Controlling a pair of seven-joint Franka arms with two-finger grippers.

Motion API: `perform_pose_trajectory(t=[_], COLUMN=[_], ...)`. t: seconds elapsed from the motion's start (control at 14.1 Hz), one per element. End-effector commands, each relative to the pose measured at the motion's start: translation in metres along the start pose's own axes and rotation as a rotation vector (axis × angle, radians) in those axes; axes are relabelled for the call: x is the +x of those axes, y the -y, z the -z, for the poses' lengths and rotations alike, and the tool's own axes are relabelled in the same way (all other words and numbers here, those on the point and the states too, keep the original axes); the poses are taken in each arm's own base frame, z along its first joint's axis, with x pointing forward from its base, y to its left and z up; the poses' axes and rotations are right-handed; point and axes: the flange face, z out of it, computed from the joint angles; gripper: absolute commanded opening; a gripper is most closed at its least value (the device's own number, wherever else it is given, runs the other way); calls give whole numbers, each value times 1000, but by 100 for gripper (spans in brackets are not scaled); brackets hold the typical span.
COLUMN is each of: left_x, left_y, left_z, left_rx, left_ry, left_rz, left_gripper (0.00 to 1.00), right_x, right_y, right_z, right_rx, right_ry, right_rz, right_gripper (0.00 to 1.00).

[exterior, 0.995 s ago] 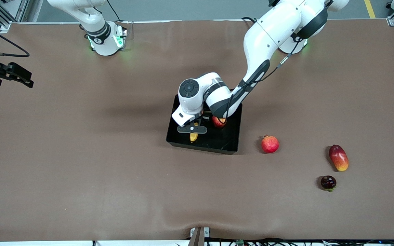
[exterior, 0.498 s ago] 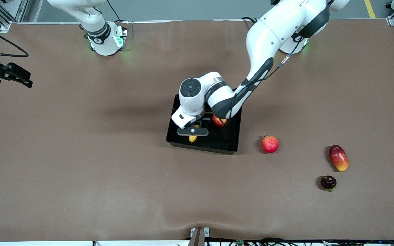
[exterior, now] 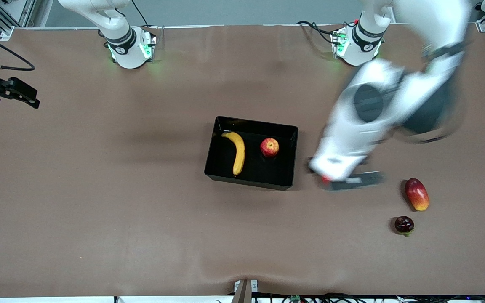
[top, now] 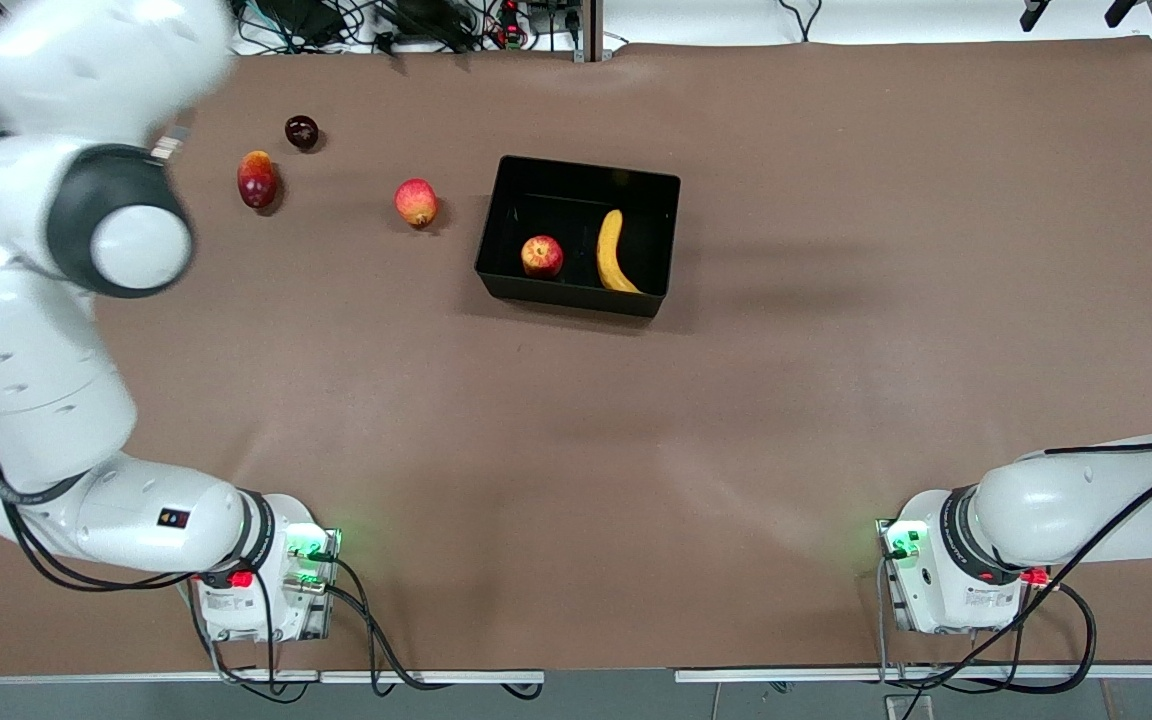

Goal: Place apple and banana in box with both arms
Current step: 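Lower the banana into the box and open the left gripper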

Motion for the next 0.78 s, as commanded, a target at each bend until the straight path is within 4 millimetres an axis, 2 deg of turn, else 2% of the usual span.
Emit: perform_pose_trajectory(t=[0.0, 0.14, 0.28, 0.43, 0.57, 0.64, 0.71], left_x=[-1, 5, 0, -23, -53, -62, -72], left_y=[79, 138, 180, 193, 210, 223, 228], left_z=[40, 58, 81, 103, 107, 112, 116], left_rx=[10, 6, -37, -11, -30, -55, -58], left_ry=[32, 53, 50, 52, 61, 63, 65], left_rz=[4, -7, -74, -104, -100, -114, -146], left_gripper=[100, 100, 100, 100, 100, 100, 100], right_x=[-4, -4, -4, -4, -4, -4, -4], right_y=[-2, -1, -1, -1, 1, 1, 1], right_z=[4, 3, 3, 3, 4, 4, 4], right_rx=[-16, -17, -17, -16, -17, -17, -17], right_ry=[-7, -4, -6, -6, -9, -9, -9], right_rz=[0, 1, 3, 1, 6, 6, 6], right_gripper=[100, 100, 100, 100, 100, 100, 100])
